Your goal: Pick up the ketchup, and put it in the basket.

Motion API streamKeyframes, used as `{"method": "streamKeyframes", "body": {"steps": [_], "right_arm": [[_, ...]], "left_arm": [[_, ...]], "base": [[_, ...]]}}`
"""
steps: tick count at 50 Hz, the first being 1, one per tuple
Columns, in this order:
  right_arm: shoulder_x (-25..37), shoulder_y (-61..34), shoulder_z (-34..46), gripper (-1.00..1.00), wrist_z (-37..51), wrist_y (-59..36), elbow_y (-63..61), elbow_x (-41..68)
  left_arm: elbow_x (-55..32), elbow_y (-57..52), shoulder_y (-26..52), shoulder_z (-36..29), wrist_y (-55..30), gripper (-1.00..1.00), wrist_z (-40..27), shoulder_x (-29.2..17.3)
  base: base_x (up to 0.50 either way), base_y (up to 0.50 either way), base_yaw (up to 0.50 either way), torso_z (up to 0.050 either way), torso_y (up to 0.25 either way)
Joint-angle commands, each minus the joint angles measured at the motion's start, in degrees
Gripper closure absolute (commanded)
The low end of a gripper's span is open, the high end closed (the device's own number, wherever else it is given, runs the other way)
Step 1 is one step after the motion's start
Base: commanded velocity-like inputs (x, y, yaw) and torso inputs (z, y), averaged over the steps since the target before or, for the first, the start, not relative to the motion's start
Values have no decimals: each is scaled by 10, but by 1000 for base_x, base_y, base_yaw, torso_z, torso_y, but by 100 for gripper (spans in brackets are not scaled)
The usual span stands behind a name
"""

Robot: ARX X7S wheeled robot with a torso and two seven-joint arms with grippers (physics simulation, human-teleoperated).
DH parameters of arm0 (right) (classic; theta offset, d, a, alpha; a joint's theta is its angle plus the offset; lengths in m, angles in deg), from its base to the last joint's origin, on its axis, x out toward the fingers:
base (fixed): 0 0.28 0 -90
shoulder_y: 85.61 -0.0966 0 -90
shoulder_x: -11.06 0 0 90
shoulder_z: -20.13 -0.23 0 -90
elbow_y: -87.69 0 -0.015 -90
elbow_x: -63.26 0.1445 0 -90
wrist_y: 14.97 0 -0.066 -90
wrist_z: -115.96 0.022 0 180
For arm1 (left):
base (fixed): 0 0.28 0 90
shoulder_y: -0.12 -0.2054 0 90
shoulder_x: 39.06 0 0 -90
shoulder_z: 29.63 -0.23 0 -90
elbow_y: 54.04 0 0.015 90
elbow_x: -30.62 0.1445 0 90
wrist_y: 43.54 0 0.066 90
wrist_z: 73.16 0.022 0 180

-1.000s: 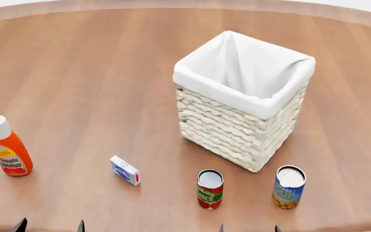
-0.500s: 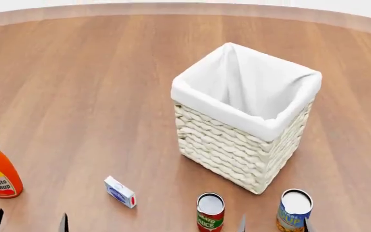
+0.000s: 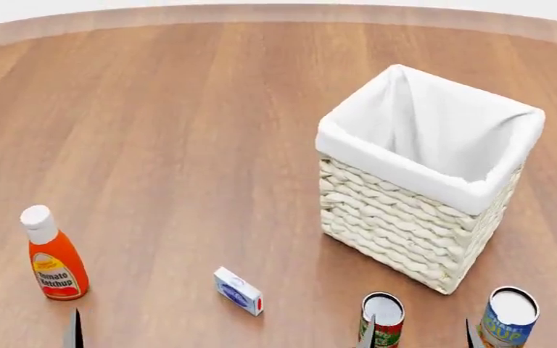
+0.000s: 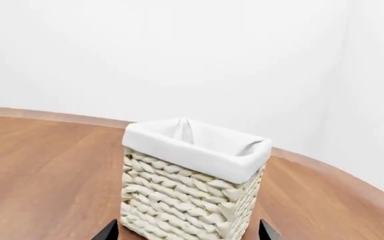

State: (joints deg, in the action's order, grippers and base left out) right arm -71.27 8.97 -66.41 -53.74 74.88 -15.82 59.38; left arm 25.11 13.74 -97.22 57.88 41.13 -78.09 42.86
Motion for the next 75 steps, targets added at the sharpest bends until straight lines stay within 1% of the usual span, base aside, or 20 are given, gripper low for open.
{"method": "streamKeyframes", "body": {"steps": [1, 28, 35, 36, 37, 38, 50, 60, 63, 66, 71, 73, 74, 75], "right_arm": [[8, 5, 11, -100, 13, 10, -5, -12], [20, -6, 24, -100, 18, 14, -1, 1], [21, -7, 21, -100, 15, 7, -4, 21], [22, -10, 21, -100, 4, -11, -8, 37], [21, -10, 19, -100, 1, -7, -7, 48], [22, -8, 20, -100, 6, -17, -12, 40], [26, 8, 18, -100, 14, 8, -19, 48], [28, 5, 22, -100, 31, 26, -14, 29], [29, 2, 26, -100, 37, 20, -13, 15], [29, 1, 22, -100, 38, 23, -11, 25], [28, 3, 19, -100, 42, 20, -14, 34], [29, 0, 16, -100, 36, 1, -20, 50], [28, 3, 13, -100, 37, 18, -19, 55], [30, 2, 15, -100, 36, 5, -22, 54]], "left_arm": [[-6, 0, -2, -2, 5, -100, -6, -8], [-12, 2, 10, -14, 1, -100, -19, -19], [-14, 0, 10, -16, 0, -100, -21, -22], [-15, 0, 10, -16, 0, -100, -22, -23], [-15, -1, 9, -16, 1, -100, -22, -23], [-16, -2, 8, -16, 1, -100, -22, -24], [-16, -7, -2, -20, 8, -100, -28, -27], [-18, -6, -1, -24, 8, -100, -31, -31], [-20, -6, 1, -23, 6, -100, -32, -32], [-21, -5, 2, -24, 6, -100, -34, -33], [-22, -7, 3, -26, 5, -100, -35, -35], [-23, -9, 3, -26, 4, -100, -36, -36], [-23, -10, 2, -26, 4, -100, -36, -36], [-24, -11, 2, -26, 4, -100, -37, -37]], "base": [[0, 500, 0, 0, 0], [2, 497, 0, 0, 0], [4, 26, 0, 0, 0], [0, 0, 0, 0, 0], [0, 0, 0, 0, 0], [500, 0, 0, 0, 0], [500, 0, 0, 0, 0], [0, 7, 0, 0, 0], [0, 469, 0, 0, 0], [7, 500, 0, 0, 0], [0, 0, 0, 0, 0], [0, 0, 0, 0, 0], [191, 0, 0, 0, 0], [500, 0, 0, 0, 0]]}}
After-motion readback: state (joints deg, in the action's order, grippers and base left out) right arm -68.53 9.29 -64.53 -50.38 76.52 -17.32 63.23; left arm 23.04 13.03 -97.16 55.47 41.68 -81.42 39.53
